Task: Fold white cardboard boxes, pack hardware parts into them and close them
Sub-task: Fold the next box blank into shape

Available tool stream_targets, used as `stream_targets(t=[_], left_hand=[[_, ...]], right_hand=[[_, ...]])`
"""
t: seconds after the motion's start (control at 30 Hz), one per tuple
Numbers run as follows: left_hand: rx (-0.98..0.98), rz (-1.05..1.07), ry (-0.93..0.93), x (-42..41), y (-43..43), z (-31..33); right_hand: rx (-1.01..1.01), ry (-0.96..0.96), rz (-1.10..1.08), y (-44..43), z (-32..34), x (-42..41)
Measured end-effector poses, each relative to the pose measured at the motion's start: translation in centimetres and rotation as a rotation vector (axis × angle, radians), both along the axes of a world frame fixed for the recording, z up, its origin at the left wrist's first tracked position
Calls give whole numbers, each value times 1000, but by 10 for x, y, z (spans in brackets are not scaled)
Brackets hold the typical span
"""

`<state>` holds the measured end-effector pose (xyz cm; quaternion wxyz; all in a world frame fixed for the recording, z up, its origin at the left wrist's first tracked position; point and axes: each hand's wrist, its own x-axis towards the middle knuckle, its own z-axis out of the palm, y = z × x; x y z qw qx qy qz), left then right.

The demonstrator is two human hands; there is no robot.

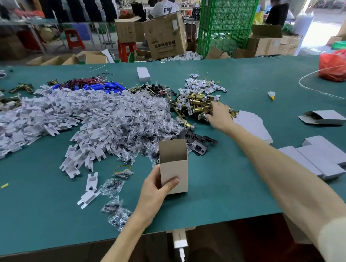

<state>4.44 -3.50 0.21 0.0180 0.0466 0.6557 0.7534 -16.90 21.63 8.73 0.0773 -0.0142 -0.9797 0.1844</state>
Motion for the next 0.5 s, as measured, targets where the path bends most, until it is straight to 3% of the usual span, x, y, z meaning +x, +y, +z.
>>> stream_targets(t=[0.13,0.3,0.4,0.5], left_hand=[[-4,5,-7,-1,0,-2],[-10,2,-17,-1,-1,-2],[-10,-1,-23,-1,-1,-1],[-17,-4,-23,-1,-1,-1]], right_hand=[[170,-81,-14,-1,-7,-27],[326,72,-93,-13,-14,-26],[322,99,-118,-18,-26,-18],[172,110,-101,-19,-32,-10]])
